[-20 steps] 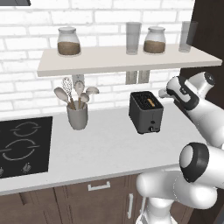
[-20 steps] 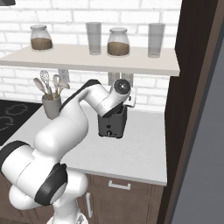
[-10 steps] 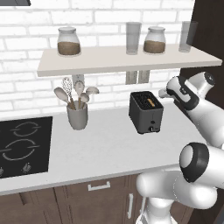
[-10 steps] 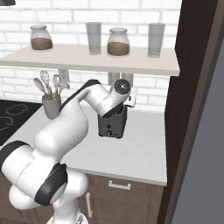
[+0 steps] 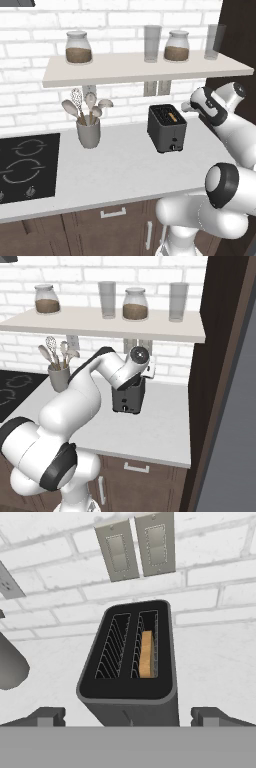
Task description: Start the toaster. Once the lever pops up, take the bread to the plate on the dining counter.
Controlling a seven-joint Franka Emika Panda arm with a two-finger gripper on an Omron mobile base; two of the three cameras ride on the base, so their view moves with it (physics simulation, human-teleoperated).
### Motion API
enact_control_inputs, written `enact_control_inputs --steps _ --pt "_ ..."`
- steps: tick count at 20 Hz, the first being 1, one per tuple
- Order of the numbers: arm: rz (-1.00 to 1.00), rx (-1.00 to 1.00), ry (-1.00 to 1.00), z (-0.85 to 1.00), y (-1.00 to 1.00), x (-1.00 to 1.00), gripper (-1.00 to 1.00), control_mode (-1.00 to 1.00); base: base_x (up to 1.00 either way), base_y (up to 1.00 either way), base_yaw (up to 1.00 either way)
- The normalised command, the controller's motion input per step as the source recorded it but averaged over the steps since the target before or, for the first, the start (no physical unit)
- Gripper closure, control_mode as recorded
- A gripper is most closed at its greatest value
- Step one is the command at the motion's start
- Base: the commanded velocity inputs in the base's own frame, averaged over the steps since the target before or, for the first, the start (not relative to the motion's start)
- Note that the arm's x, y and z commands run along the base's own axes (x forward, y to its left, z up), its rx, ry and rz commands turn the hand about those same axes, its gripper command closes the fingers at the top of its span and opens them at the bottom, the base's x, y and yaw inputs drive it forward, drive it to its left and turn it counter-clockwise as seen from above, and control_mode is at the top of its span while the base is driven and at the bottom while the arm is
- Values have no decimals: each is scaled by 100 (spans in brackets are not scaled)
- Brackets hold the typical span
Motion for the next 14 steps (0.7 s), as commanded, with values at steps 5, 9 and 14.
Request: enact_control_inputs --steps 5,9,14 --pt "0 0 0 0 0 0 -100 -100 0 0 0" --pt "0 0 0 0 0 0 -100 -100 0 0 0" --pt "0 0 0 0 0 0 -100 -100 0 0 0"
